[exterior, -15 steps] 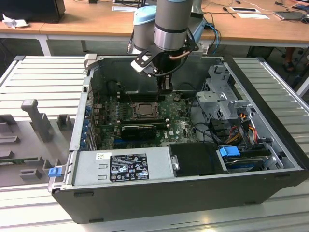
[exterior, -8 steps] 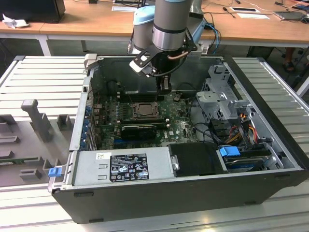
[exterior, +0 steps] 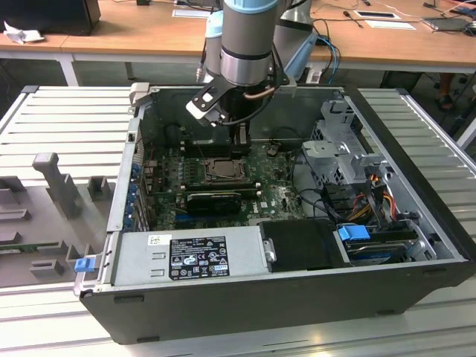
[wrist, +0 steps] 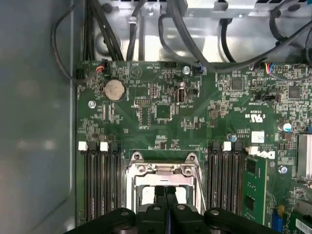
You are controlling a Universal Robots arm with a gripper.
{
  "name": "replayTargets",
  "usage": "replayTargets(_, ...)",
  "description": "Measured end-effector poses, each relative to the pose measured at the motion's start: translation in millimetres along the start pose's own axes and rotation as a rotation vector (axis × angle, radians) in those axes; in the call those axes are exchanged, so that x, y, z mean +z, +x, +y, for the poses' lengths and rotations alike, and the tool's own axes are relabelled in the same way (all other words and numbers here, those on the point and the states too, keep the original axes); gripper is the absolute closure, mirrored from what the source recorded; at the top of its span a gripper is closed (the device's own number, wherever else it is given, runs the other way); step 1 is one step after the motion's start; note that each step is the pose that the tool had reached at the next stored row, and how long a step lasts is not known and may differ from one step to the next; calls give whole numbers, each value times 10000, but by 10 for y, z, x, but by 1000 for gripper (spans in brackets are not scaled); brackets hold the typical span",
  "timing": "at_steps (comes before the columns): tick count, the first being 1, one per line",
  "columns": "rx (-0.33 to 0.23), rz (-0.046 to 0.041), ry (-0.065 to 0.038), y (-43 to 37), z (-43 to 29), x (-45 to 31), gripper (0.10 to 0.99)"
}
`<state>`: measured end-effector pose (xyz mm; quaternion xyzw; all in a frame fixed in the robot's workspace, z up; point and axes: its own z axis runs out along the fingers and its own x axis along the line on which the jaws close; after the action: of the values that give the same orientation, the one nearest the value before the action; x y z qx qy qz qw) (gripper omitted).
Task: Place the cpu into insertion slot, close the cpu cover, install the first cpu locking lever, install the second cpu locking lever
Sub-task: 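Close the cpu cover, then install the first cpu locking lever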
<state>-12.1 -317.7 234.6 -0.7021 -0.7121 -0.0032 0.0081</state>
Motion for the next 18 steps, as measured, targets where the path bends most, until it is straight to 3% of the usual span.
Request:
replayTargets(2,-28,0,0,0,-38,12,980)
replayTargets(5,-52,0,-14,2,-152,21,980)
replayTargets(18,-54,-2,-14,3,-206,6,980)
